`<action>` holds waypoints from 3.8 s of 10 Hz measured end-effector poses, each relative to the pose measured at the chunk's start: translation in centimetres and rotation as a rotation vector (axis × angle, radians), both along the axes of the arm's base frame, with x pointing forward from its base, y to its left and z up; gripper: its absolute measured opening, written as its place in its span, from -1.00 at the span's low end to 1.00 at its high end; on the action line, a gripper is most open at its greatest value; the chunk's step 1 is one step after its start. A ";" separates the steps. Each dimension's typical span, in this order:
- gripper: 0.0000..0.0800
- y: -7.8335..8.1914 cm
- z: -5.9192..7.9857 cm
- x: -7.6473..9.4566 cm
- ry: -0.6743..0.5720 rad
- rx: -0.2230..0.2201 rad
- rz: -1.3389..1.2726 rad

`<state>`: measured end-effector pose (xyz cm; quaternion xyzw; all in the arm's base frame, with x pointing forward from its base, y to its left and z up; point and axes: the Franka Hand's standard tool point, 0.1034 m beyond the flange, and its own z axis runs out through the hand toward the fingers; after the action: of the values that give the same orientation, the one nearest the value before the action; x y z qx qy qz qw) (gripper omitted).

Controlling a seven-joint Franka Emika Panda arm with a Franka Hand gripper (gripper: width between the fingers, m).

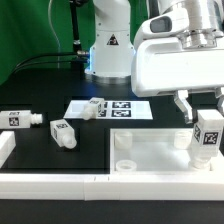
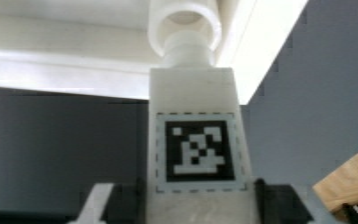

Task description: Assemble one leg

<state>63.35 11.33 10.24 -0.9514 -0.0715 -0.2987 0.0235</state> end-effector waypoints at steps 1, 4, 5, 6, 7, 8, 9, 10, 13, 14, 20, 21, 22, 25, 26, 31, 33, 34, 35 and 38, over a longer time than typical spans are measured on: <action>-0.28 0.0 0.0 0.0 -0.002 -0.001 0.000; -0.28 -0.1 0.0 -0.1 -0.003 -0.004 0.002; -0.28 -0.1 -0.1 -0.5 0.001 -0.005 0.004; -0.28 -0.2 -0.3 -0.8 0.005 -0.007 0.004; -0.28 -0.2 -0.5 -1.1 0.011 -0.008 0.004; -0.28 -0.3 -0.7 -1.2 0.015 -0.009 0.004; -0.28 -0.2 -1.1 -1.3 0.020 -0.010 0.005; -0.28 -0.1 -1.6 -1.4 0.026 -0.010 0.006; -0.28 -0.1 -1.8 -0.5 -0.013 -0.011 0.000; -0.28 -0.5 -1.7 -0.3 -0.020 -0.013 -0.004; 0.57 -0.7 -1.8 -0.6 0.081 0.022 -0.048; 0.61 0.3 -1.7 -0.7 0.172 0.069 -0.113; 0.61 0.7 -1.7 -0.5 0.264 0.070 -0.129; 0.62 0.6 -1.7 0.4 0.535 0.097 -0.195; 0.62 0.1 -2.1 0.7 0.533 0.087 -0.177; 0.62 -0.4 -2.4 0.1 0.656 0.101 -0.197; -0.05 -0.4 -2.4 0.1 0.668 0.143 -0.336; -0.28 -0.4 -2.5 0.0 0.672 0.149 -0.362; -0.28 -0.4 -2.4 0.0 0.677 0.174 -0.446; -0.28 0.1 -2.5 -0.2 0.651 0.273 -0.762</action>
Offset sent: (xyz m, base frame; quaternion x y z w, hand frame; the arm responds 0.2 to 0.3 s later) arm -0.0139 0.0007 -0.0025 0.0022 -0.0320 -0.0031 0.9995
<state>63.11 11.43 7.70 -0.9418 0.3307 0.0189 0.0581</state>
